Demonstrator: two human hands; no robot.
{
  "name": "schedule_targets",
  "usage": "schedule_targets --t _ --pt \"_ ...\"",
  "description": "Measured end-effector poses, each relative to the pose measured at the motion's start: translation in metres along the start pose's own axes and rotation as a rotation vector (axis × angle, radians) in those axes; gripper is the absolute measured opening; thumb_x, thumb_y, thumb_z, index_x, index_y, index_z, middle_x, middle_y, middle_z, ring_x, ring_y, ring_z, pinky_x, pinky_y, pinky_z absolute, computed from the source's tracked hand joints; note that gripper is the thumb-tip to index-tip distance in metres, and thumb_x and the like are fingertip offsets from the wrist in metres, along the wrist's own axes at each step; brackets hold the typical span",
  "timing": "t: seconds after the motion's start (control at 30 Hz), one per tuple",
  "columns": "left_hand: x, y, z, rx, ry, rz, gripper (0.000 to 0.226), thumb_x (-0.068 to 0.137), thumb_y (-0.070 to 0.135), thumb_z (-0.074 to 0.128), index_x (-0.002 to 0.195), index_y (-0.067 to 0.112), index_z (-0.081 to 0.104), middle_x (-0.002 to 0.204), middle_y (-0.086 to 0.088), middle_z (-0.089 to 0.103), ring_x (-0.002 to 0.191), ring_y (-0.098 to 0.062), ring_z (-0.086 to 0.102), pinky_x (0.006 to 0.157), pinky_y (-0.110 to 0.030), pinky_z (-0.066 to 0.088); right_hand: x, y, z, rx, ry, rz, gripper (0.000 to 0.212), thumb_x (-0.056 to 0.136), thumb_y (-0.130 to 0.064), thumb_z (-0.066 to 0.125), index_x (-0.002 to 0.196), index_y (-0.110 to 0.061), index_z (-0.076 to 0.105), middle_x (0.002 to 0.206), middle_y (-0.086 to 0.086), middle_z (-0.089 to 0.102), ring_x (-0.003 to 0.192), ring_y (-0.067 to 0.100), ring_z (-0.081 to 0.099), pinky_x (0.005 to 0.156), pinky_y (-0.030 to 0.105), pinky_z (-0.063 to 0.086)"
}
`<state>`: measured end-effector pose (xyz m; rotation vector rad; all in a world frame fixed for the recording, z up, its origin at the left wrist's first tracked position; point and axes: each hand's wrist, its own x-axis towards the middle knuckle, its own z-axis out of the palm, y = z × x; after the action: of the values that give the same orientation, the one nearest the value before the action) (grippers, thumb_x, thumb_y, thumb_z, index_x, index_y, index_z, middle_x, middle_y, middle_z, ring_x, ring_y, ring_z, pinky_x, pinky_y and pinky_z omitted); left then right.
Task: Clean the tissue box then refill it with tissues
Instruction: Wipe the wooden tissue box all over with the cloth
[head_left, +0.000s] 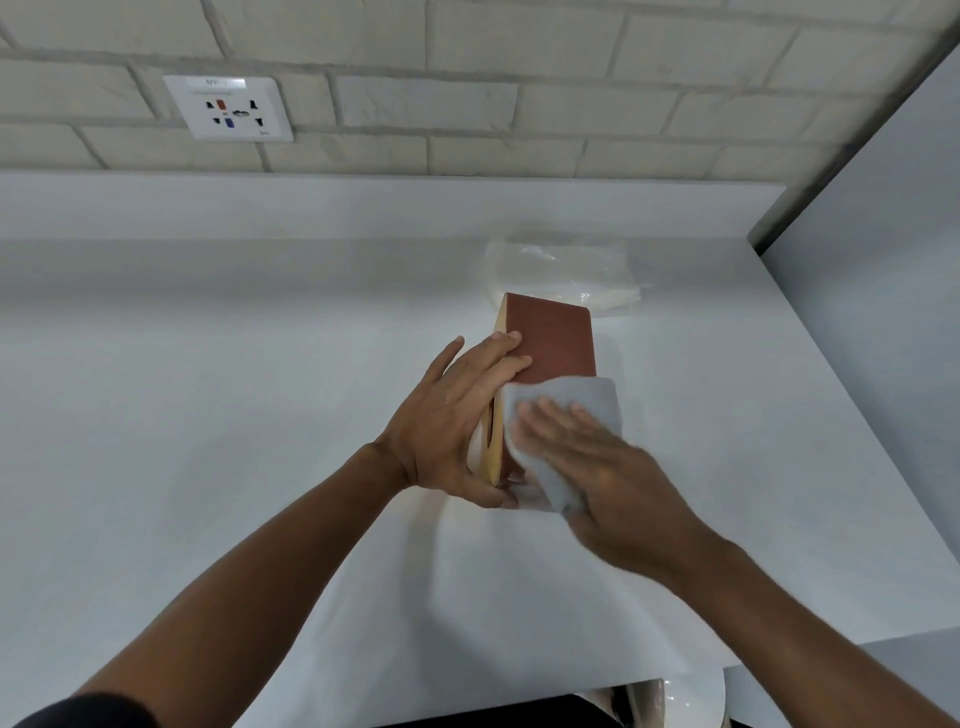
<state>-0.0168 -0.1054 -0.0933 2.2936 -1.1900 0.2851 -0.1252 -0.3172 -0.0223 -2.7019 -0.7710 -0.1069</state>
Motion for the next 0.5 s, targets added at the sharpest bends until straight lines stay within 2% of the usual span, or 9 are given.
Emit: schedule_targets --t 0.07,0.2,0.33,0.47,0.5 --pt "0.000 0.000 0.002 -0.012 0.022 -0.001 0.134 0.057 0.090 0.071 0.157 0.006 0.039 0.168 -0.016 0.032 0.160 -0.027 0.028 0.128 -0.058 0.019 -0.007 -0.003 0.000 -0.025 -0.044 -0.099 0.059 0.087 -0.017 0.040 0.145 -0.012 0.045 0.153 0.002 0.040 0.145 0.014 0.031 0.119 0.036 0.025" --pt "0.002 0.005 0.005 -0.045 0.041 -0.037 0.129 0.056 0.087 0.067 0.155 0.009 0.037 0.167 -0.014 0.033 0.158 -0.027 0.030 0.127 -0.057 0.021 0.001 0.010 -0.008 0.042 0.044 0.095 0.062 0.084 -0.022 0.037 0.145 -0.012 0.045 0.152 0.001 0.041 0.144 0.010 0.029 0.116 0.037 0.027" --pt "0.002 0.006 0.006 -0.052 0.055 -0.038 0.128 0.057 0.086 0.069 0.154 0.007 0.041 0.167 -0.015 0.034 0.158 -0.028 0.030 0.127 -0.057 0.022 -0.006 0.000 -0.001 -0.022 -0.037 -0.078 0.059 0.087 -0.017 0.039 0.145 -0.011 0.045 0.153 0.003 0.040 0.145 0.014 0.031 0.119 0.035 0.024" --pt "0.002 0.010 0.004 -0.046 0.061 -0.061 0.128 0.055 0.085 0.067 0.153 0.006 0.042 0.167 -0.015 0.034 0.158 -0.028 0.031 0.127 -0.056 0.022 -0.004 0.015 -0.008 0.038 0.093 0.115 0.060 0.084 -0.013 0.042 0.144 -0.013 0.047 0.152 0.000 0.042 0.144 0.011 0.031 0.117 0.036 0.028" --pt "0.002 0.011 0.005 -0.048 0.069 -0.061 0.128 0.055 0.085 0.067 0.152 0.005 0.043 0.167 -0.016 0.035 0.157 -0.028 0.032 0.126 -0.057 0.023 -0.003 0.009 -0.005 0.024 0.094 0.098 0.060 0.084 -0.012 0.043 0.144 -0.012 0.047 0.151 0.003 0.043 0.144 0.013 0.032 0.118 0.037 0.027"
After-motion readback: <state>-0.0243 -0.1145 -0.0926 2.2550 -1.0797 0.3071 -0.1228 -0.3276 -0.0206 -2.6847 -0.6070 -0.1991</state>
